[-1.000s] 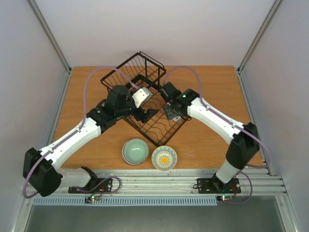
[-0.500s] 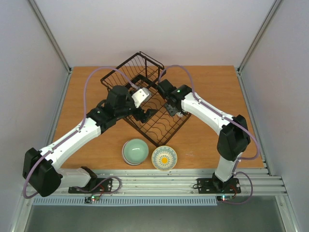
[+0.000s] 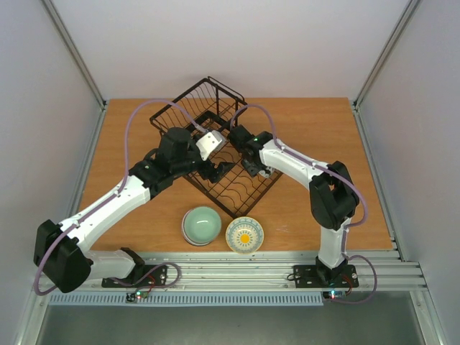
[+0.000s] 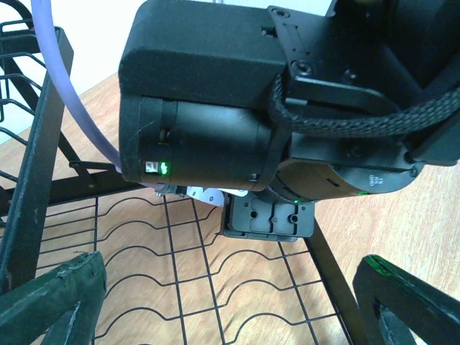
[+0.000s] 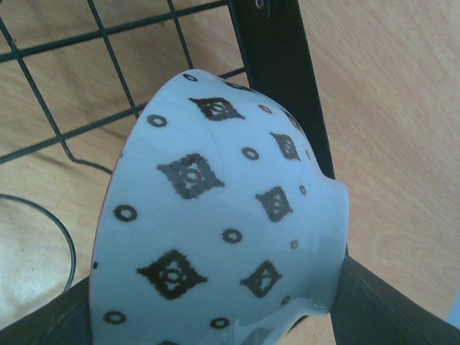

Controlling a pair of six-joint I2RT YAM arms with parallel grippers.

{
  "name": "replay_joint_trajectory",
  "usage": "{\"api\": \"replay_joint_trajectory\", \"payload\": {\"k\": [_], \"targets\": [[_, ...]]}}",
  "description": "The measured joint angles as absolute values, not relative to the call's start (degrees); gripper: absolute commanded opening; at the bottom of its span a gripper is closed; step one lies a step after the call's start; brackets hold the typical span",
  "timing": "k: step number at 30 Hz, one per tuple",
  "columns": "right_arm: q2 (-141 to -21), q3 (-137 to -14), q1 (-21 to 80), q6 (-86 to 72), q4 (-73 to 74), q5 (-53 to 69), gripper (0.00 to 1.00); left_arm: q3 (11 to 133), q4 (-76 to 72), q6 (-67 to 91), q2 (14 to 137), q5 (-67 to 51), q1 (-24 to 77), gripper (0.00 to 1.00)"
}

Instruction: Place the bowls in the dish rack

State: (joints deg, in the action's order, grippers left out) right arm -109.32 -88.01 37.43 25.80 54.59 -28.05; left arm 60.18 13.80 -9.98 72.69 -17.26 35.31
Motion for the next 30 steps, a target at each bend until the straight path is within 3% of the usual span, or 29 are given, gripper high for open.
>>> {"api": "replay_joint_trajectory", "payload": {"k": [11,12,15,20,22,30], "targets": [[-110.50,-88.01,37.47,26.94,52.49,-26.33,0.05,59.86,13.04,-9.96,72.66,-17.19,35.29,0.95],[-110.50,-88.01,37.43,27.03,52.49,-26.20,0.11,59.86,13.02,-9.93,72.69,-17.21,35.27,0.95],[-110.45,-88.01,37.26,27.05,52.49,-25.98,0.49,59.86,13.02,-9.87,72.66,-17.34,35.22,0.95],[-110.28,-87.88,36.82,26.52,52.31,-25.87,0.93,59.86,12.93,-9.67,72.66,-17.61,35.05,0.95],[-110.28,-86.96,36.12,25.87,51.83,-24.86,0.98,59.86,12.88,-9.63,72.69,-17.72,35.00,0.95],[-110.30,-84.77,33.67,24.53,51.83,-23.77,0.99,59.86,12.82,-9.47,72.69,-18.22,34.72,0.95]]}}
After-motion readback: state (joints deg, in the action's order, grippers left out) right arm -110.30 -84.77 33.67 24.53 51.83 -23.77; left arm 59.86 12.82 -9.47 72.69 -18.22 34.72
